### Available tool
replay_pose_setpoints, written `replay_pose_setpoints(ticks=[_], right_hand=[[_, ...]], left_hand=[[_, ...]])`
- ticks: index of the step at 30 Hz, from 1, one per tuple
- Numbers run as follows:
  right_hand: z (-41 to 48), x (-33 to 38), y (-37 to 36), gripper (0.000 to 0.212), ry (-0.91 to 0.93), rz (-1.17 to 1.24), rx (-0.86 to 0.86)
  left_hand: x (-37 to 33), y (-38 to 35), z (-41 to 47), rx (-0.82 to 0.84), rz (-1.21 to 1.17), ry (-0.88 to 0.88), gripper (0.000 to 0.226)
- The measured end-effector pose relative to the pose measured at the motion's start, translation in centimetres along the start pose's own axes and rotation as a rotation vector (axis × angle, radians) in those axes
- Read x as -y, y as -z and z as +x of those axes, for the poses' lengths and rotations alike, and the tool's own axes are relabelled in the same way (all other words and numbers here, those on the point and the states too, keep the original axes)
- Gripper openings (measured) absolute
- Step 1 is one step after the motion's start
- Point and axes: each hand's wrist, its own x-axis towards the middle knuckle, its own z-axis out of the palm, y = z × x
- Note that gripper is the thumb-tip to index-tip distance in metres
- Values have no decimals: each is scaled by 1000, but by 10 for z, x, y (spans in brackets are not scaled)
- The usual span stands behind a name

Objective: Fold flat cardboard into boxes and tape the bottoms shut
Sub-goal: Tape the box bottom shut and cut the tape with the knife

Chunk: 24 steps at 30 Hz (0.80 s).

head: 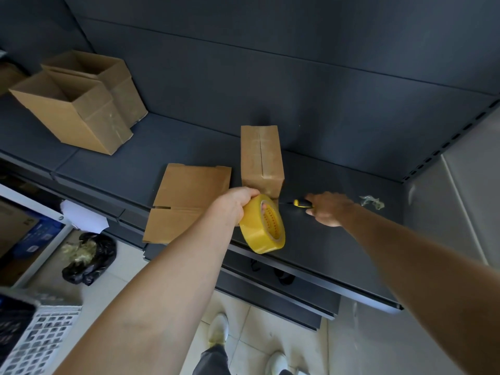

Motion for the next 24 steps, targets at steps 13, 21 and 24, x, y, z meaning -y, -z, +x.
replay_pose_setpoints(ticks=[13,21,24], right_hand=[[-8,-13,7,44,-323,-216,-74],[-6,61,49,48,394,147,-643],[5,69,49,49,361,-7,-421]], left_hand=[[-6,0,-6,37,89,34,21],[-3,-2,-6,-6,113,-35,19],[1,0,-6,-13,137,-54,17]])
